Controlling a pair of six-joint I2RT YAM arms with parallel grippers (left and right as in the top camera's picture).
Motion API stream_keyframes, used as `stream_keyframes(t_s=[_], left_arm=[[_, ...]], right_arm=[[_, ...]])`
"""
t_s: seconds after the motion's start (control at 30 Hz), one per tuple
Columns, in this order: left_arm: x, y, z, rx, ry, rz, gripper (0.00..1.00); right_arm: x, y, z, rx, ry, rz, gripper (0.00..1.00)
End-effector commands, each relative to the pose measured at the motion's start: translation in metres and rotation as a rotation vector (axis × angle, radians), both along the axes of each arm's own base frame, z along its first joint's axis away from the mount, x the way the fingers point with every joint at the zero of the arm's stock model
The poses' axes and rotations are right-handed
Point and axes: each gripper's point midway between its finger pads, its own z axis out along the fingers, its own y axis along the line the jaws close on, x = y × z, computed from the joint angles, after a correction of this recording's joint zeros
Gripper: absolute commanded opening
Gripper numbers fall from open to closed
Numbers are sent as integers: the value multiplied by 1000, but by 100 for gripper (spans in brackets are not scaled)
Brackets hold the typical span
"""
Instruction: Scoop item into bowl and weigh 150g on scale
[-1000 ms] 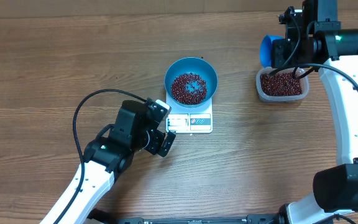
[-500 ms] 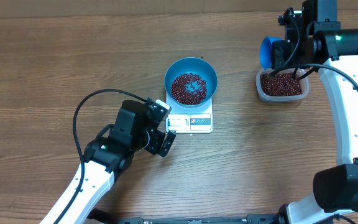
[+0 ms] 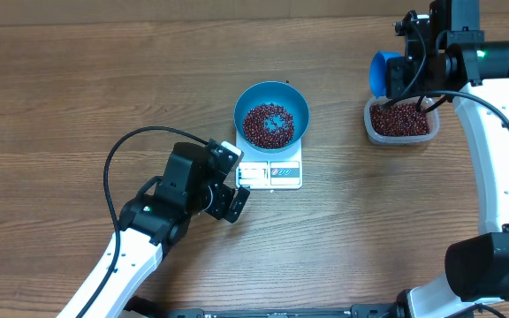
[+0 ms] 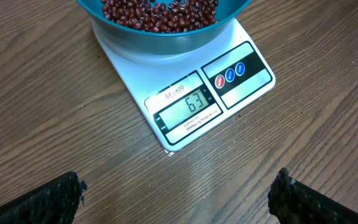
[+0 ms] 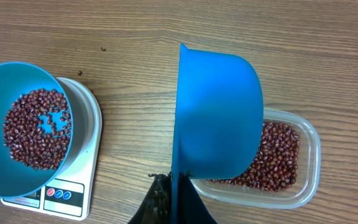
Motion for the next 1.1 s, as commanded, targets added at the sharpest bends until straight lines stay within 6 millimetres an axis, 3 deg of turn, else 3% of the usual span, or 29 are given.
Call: stream_keyframes(t_s=[0.0, 0.7, 0.87, 1.07], left_arm=[[-1, -1, 0, -9, 2, 10, 100], [-1, -1, 0, -9, 2, 10, 99], [-1, -1, 0, -9, 2, 10, 100], [-1, -1, 0, -9, 2, 10, 99]], right_arm=[[2, -3, -3, -10, 1, -4, 4], [9, -9, -5, -65, -20, 29, 4], [8, -31, -21, -181, 36, -36, 4], [-2, -47, -25, -260, 84, -78, 4]])
